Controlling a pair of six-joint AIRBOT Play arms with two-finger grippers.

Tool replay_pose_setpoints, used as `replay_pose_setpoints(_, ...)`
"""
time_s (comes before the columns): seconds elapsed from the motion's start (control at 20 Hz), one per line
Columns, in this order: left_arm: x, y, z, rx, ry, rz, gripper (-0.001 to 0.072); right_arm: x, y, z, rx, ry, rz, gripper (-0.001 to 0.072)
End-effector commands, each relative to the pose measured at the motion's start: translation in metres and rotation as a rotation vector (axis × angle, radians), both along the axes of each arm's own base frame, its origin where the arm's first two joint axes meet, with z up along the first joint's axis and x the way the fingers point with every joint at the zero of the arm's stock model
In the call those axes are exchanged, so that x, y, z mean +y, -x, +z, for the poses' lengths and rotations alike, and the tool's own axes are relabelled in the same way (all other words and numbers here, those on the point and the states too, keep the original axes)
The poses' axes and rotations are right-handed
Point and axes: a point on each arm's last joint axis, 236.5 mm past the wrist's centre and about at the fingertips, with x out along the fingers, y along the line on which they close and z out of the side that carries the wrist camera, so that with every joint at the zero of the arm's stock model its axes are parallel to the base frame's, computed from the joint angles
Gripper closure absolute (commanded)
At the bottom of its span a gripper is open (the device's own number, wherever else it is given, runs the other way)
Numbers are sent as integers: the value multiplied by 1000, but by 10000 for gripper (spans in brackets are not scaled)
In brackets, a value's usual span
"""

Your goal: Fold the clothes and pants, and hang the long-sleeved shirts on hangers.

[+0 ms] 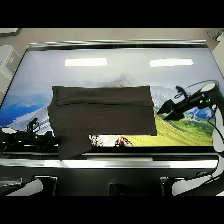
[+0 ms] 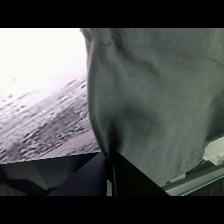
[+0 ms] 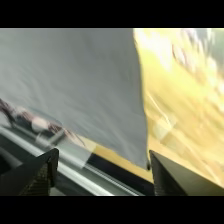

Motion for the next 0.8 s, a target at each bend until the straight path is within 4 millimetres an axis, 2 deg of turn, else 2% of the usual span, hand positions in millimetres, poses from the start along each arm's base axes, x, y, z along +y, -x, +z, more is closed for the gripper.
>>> replay_pose_setpoints(0.0, 0, 0, 0, 0, 2, 0, 681, 14, 45, -38, 94, -38, 16, 63)
replay_pose_setpoints(0.1, -1, 0, 0, -1, 2, 1, 681, 15, 52, -45, 50, -16, 21, 65)
replay_pose_setpoints(0.3, -1, 0, 0, 0, 2, 1, 681, 8, 49, -47, -107, 81, -4, 65)
replay_pose_setpoints(0.45, -1, 0, 0, 0, 2, 1, 681, 11, 64, -54, -94, 86, 4, 96)
replay_pose_setpoints(0.65, -1, 0, 1, 5, 4, 7, 681, 21, 76, -61, -69, 54, -11, 149)
replay_pose_setpoints(0.75, -1, 0, 1, 5, 4, 8, 681, 23, 75, -65, -72, 52, -35, 168)
